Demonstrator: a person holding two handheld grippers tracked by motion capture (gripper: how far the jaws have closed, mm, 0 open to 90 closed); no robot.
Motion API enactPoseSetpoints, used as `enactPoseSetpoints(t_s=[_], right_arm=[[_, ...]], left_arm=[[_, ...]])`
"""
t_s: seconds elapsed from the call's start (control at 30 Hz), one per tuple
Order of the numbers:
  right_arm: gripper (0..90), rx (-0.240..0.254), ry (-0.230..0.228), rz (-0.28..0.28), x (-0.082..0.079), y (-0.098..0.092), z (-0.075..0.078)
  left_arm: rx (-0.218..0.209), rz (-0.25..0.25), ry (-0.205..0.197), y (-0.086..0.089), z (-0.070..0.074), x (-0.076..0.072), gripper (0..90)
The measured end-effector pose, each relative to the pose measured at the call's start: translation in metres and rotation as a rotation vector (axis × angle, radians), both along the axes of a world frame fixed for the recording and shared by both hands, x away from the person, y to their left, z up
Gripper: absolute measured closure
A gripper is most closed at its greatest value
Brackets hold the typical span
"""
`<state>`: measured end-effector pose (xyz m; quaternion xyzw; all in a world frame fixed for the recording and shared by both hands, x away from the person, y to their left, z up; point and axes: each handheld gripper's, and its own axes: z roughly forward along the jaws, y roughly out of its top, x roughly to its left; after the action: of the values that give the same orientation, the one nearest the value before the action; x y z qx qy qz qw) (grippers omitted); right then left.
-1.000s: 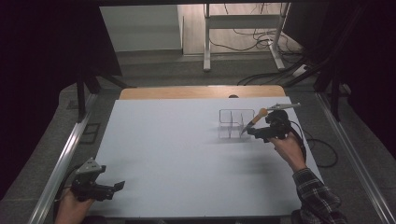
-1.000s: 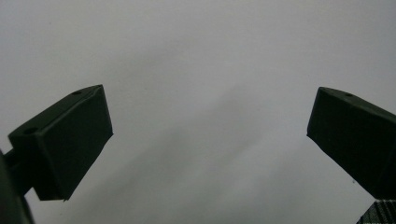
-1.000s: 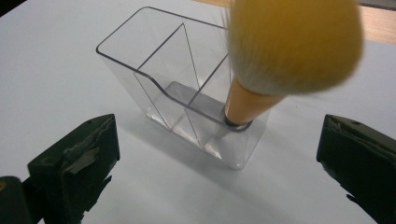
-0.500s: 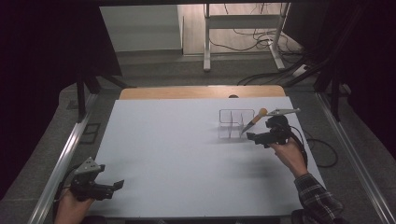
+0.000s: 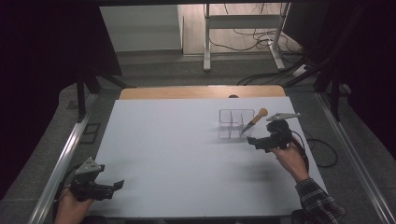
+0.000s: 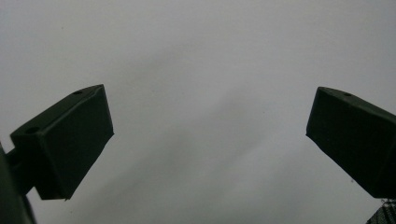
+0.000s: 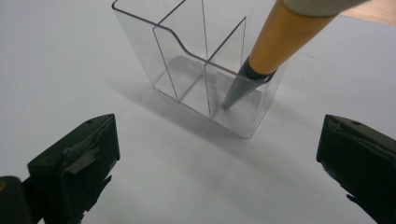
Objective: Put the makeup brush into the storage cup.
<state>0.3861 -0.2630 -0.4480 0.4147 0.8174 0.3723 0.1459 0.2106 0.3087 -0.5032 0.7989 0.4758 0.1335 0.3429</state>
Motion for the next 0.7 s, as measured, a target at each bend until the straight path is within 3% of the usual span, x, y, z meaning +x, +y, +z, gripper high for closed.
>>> enactPoseSetpoints(t_s=[0.7], right_arm=[[0.0, -0.02, -0.004, 0.024, -0.02, -0.003, -0.006]], left_arm=[[-0.001, 0.004, -0.015, 0.0, 0.001, 0.0, 0.8]])
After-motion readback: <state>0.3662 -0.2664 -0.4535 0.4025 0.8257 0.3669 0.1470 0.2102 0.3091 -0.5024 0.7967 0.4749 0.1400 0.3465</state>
